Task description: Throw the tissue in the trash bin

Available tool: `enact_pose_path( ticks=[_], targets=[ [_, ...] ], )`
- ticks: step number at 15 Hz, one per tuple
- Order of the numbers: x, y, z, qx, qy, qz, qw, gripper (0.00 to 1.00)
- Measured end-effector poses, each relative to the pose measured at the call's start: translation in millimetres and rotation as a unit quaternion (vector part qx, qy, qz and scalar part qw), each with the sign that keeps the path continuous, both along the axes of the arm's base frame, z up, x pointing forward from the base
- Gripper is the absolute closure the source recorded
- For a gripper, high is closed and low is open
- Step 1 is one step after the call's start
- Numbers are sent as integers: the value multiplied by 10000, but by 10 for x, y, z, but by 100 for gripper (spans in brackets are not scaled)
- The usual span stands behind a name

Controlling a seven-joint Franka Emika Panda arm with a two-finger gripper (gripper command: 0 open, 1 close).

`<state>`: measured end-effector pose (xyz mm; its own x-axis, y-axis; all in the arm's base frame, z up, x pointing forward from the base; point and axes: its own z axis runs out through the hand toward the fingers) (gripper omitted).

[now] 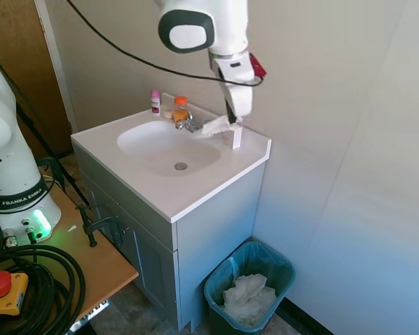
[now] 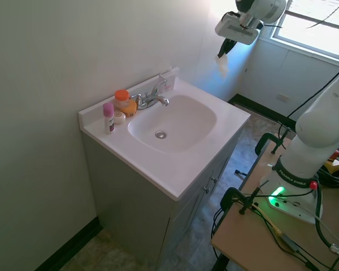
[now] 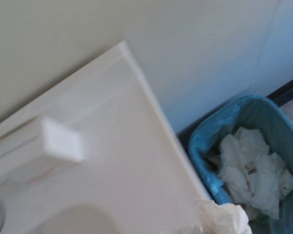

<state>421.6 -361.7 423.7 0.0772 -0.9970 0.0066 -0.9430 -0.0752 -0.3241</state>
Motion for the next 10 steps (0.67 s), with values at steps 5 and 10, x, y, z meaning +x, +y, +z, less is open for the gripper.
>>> enact_pose_path(
  ticks=[5,10],
  targets=[
    [328,-931,-803,-3,496,-710,9962,100],
    [664,-1160,-1468,134,917,-642,9936,0]
  ],
)
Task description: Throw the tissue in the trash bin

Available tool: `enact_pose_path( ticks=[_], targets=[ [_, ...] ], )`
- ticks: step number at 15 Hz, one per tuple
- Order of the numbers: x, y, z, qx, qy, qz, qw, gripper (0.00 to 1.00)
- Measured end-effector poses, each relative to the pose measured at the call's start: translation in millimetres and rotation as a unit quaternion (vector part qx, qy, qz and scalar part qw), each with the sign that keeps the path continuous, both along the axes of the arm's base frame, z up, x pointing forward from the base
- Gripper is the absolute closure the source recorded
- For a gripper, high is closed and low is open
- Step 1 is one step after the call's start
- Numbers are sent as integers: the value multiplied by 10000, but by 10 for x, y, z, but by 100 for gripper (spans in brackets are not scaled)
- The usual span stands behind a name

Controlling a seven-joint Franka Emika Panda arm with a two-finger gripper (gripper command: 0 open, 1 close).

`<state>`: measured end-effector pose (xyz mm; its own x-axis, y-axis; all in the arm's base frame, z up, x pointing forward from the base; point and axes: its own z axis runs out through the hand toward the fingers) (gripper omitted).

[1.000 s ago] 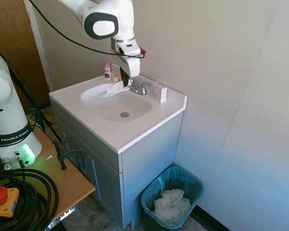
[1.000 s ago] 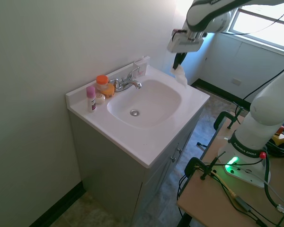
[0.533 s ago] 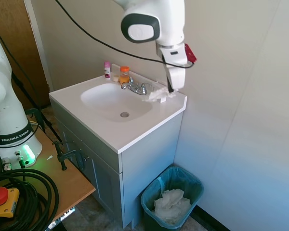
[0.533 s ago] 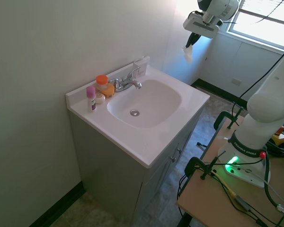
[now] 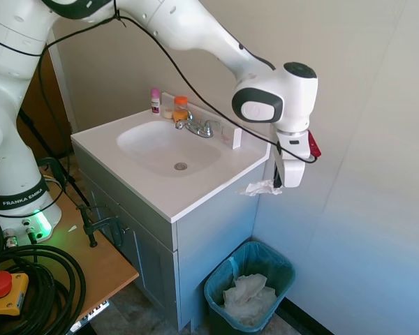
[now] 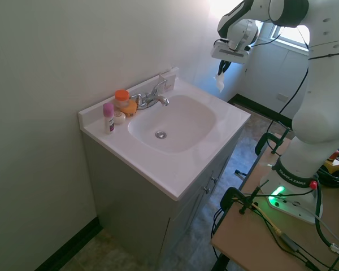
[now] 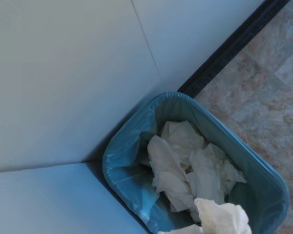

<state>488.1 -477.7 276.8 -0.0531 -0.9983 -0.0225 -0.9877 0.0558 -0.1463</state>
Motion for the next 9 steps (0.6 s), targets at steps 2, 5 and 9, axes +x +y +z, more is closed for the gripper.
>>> enact_pose_path(
  ticks=[2,5,9],
  targets=[
    [30,-6,48,64,3,33,10000,0],
    [87,54,52,114,31,149,9998,0],
    [123,114,83,112,77,322,9994,0]
  ],
)
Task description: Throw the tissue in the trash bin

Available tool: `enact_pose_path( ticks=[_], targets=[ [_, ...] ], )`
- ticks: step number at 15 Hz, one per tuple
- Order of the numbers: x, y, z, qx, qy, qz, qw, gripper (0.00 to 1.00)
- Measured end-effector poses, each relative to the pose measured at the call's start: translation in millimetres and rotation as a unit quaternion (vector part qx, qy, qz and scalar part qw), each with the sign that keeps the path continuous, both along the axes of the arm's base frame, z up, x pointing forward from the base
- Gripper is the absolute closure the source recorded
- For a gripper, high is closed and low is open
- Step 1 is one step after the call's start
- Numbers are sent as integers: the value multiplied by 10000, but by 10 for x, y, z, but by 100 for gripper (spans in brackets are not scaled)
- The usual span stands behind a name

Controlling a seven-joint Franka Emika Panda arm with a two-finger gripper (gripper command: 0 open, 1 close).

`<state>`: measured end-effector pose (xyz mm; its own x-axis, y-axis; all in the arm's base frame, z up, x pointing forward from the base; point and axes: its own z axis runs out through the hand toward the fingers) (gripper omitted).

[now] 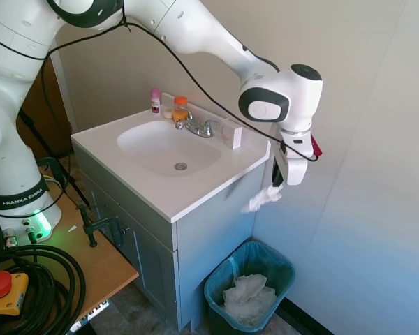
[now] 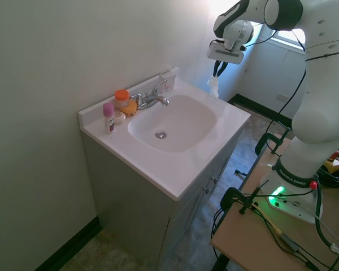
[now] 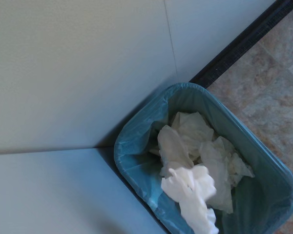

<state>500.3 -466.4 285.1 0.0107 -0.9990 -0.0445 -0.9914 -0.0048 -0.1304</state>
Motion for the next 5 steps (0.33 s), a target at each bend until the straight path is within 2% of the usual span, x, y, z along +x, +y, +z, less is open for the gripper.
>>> enact_pose_path(
  ticks=[3,5],
  targets=[
    [-119,54,216,10,-122,186,9998,0],
    [-333,94,573,-37,-311,257,9992,0]
  ],
)
